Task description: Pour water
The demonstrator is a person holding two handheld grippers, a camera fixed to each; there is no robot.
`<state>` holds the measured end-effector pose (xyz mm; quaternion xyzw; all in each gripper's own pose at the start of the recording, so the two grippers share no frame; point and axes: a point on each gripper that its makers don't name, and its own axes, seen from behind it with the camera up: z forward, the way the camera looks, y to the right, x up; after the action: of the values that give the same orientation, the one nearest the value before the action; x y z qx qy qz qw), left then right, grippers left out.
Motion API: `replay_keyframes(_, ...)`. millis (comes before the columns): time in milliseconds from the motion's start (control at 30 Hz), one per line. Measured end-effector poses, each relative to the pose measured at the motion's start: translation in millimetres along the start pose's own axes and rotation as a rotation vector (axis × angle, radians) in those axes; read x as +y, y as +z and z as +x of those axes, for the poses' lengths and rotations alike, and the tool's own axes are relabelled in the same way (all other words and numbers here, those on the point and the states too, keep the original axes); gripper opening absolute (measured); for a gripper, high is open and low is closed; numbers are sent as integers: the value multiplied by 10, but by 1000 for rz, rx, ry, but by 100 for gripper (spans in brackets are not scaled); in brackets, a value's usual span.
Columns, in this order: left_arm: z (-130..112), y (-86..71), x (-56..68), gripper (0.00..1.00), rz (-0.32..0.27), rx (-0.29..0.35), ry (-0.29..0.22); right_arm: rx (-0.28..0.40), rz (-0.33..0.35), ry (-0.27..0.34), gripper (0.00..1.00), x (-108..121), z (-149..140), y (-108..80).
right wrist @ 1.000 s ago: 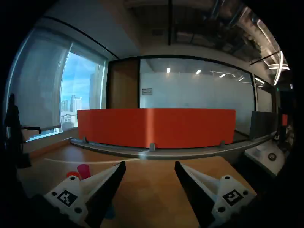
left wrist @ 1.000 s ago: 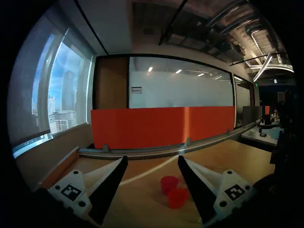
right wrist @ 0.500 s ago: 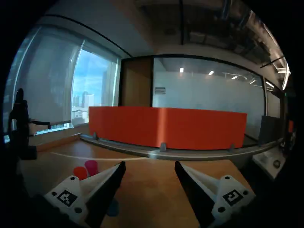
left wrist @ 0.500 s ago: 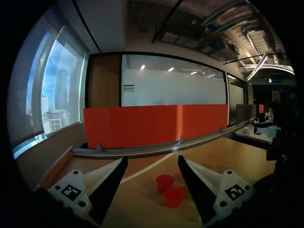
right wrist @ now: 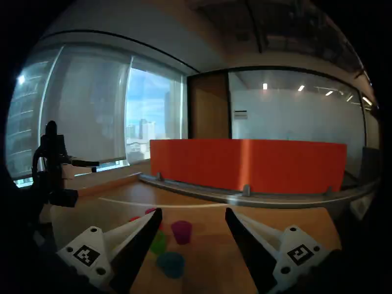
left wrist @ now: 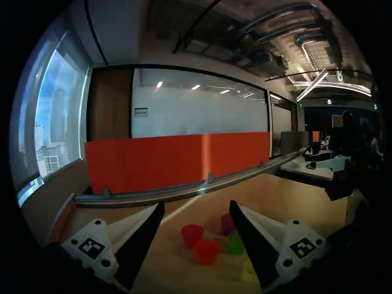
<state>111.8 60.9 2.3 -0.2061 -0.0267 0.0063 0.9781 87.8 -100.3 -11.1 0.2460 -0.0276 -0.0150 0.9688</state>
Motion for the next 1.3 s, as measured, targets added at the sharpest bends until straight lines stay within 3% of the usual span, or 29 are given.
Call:
replay_keyframes(133, 33, 1, 146, 98, -61, 5, -9, -10, 65, -6, 100, -144, 17, -18)
replay_keyframes(300, 53, 16, 274, 98, -123, 11, -41, -4, 90, -22, 100, -197, 52, -31)
replay_keyframes(667, -33, 8, 434, 98, -210, -24, 0, -64, 129, -20, 100, -224, -16, -59)
replay_keyframes(1000, -146, -27, 571, 98, -290, -65, -4, -127, 174, -59, 100, -291, -113, -62)
replay_keyframes(1300, -304, -70, 652, 98, -338, -98, 32, -167, 190, -96, 100, -303, -213, -50)
